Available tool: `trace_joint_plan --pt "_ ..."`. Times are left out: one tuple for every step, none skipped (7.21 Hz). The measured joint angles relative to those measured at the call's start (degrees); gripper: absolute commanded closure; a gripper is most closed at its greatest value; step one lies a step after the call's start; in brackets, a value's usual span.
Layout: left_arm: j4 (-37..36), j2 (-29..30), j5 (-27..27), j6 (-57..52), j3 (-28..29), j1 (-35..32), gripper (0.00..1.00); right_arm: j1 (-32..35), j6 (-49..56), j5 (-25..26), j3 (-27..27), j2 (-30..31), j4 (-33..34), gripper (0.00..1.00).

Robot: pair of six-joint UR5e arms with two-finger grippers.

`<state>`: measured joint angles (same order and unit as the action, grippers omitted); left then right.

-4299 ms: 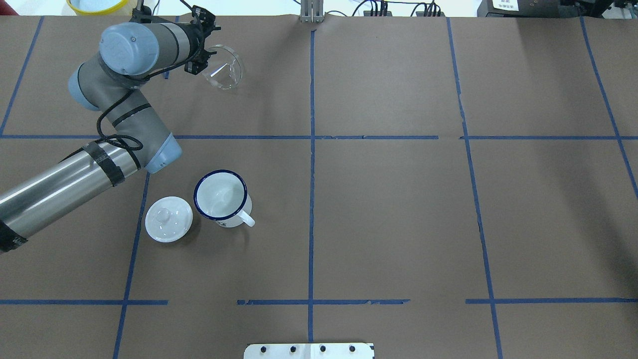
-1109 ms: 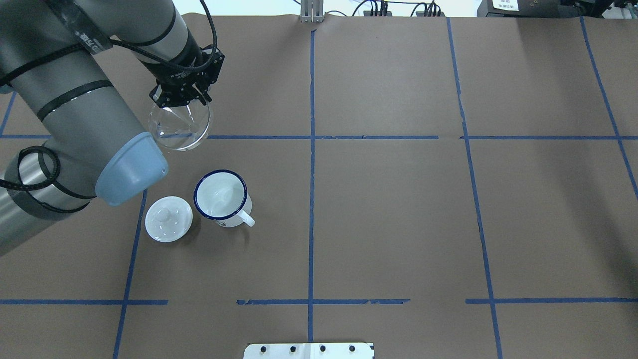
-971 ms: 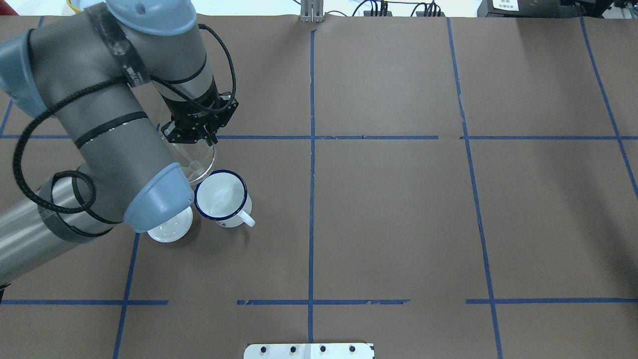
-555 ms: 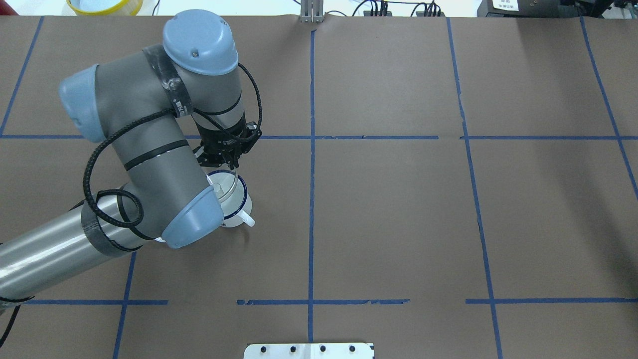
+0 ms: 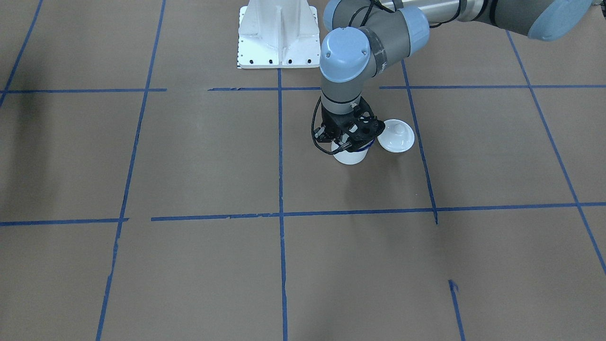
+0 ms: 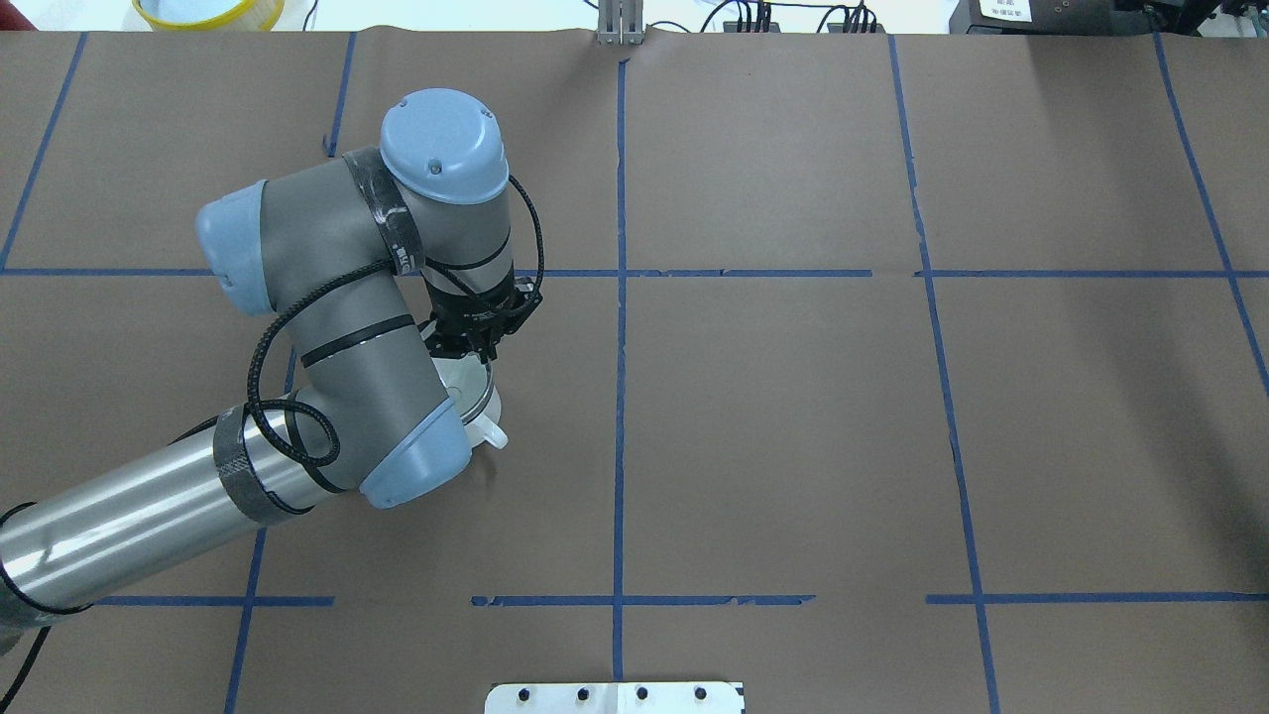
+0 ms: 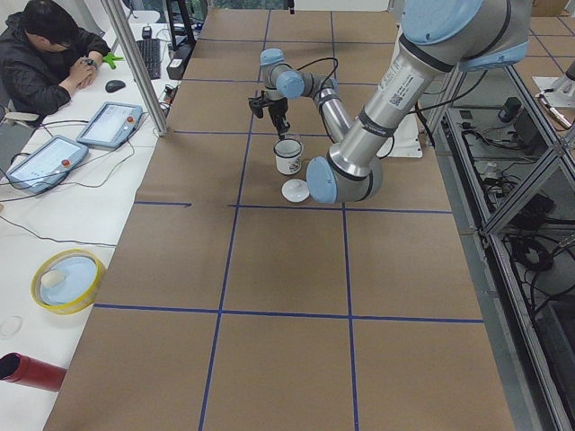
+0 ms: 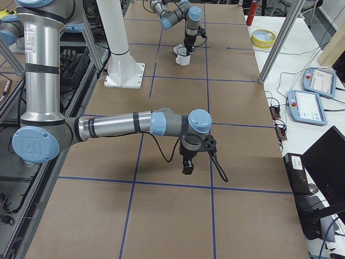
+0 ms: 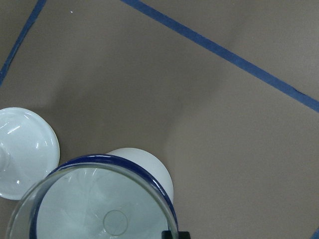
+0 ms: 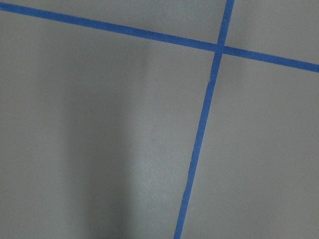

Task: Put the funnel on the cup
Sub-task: 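Carry the glass funnel over the enamel mug and lower it in, then open the left gripper to release the funnel on the mug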

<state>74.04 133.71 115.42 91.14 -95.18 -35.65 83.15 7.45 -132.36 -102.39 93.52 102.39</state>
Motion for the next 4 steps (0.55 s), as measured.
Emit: trace_joint_plan --pt "0.0 -0.2 0.0 -0.1 -0.2 0.0 0.0 0.0 0.0 0.0 0.0 0.0 0.0 0.0" --pt "0.1 -0.5 -0.2 -0.3 -0.6 0.1 0.0 0.0 0.0 0.0 0.0 0.0 0.0 0.0" --pt "0.0 -1.0 -0.3 -0.5 -1.5 0.0 0.0 0.0 0.0 0.0 0.0 0.0 0.0 0.0" --pt "0.0 -2.1 -0.4 -1.1 -3.4 0.0 0.0 0.0 0.0 0.0 0.0 0.0 0.0 0.0"
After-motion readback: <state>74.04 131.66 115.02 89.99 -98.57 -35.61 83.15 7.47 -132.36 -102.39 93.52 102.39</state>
